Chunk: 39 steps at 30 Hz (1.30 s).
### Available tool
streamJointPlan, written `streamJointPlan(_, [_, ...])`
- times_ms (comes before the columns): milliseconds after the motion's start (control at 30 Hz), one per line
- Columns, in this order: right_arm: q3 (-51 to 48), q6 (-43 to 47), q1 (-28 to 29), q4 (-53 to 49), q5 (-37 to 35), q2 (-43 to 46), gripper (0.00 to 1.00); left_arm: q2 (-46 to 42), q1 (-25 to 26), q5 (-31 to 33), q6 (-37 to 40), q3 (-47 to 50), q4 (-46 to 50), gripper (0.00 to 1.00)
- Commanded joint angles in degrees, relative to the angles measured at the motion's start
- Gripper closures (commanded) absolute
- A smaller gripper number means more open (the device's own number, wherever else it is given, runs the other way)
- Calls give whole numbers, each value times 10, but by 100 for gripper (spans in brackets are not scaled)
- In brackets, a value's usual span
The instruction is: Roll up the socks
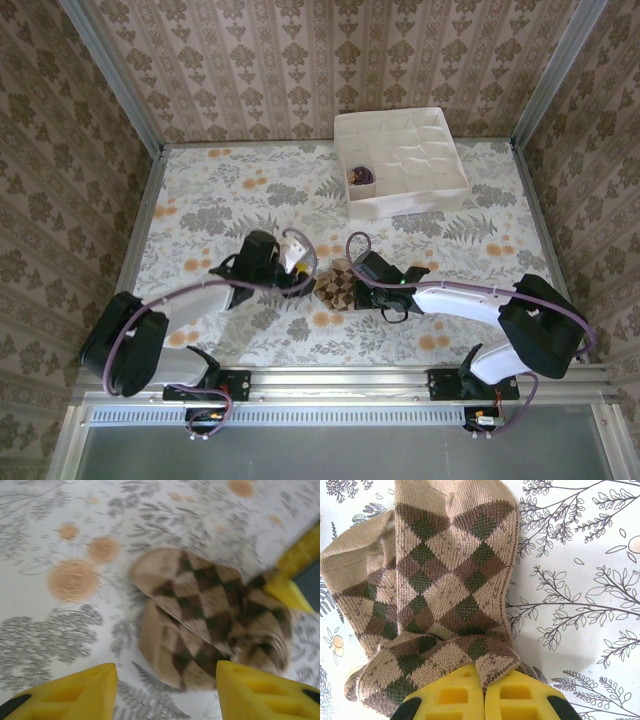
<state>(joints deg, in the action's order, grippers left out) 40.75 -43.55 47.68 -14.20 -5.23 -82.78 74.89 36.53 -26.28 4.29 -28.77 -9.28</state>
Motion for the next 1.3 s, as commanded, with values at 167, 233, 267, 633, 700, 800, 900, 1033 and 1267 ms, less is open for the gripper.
streamJointPlan(167, [-7,-6,3,-31,-3,-18,100,-7,91,-6,166,84,-166,46])
streamJointPlan(233, [-8,-5,3,-31,-2,-19,100,17,103,-2,166,78,-185,44])
streamJointPlan(267, [-8,-5,3,-31,-2,-19,100,26,110,0,166,75,-195,43])
streamJointPlan(633, [-14,-3,3,-22,5,-17,100,138,158,25,161,24,-263,36])
streamJointPlan(700, [-15,-3,3,-22,6,-15,100,149,159,22,163,17,-260,36])
streamJointPlan(800, [-12,-3,3,-25,7,-13,100,159,160,16,164,12,-252,41])
streamJointPlan(900, [-10,-2,3,-29,7,-9,100,169,161,5,160,15,-250,48])
streamJointPlan(1033, [-7,-1,3,-32,8,-3,100,190,170,0,162,19,-250,62])
streamJointPlan(1267, [28,18,-3,-99,-18,26,74,219,180,14,175,46,-301,100])
